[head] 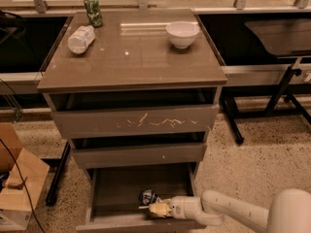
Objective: Place blue chip bag into bottom drawer
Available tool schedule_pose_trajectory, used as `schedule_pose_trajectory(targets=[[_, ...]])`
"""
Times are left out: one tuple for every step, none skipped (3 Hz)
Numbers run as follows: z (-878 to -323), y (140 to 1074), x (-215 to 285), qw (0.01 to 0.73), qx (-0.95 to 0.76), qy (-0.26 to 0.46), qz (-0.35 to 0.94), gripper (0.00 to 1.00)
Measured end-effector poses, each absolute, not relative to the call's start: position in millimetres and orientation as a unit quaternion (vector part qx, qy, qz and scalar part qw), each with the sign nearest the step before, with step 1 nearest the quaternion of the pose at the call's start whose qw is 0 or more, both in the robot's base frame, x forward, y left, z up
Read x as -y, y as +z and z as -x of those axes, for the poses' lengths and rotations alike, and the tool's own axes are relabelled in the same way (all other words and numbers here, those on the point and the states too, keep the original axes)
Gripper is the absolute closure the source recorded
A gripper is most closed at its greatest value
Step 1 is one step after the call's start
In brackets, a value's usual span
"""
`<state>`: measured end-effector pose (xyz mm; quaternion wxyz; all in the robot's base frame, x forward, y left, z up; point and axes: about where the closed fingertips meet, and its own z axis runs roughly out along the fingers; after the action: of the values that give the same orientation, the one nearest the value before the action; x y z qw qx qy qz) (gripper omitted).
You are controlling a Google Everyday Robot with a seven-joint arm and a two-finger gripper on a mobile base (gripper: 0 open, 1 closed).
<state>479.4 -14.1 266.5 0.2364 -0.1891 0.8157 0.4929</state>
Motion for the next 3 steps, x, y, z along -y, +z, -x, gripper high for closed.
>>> schedule_pose_trajectory(targets=[[-486, 242, 16, 0.232, -0.82, 0.494, 0.17, 1.0], [-486, 212, 21, 0.219, -0.833, 0.489, 0.142, 1.0], [-486, 208, 22, 0.217, -0.834, 0.488, 0.138, 0.86]])
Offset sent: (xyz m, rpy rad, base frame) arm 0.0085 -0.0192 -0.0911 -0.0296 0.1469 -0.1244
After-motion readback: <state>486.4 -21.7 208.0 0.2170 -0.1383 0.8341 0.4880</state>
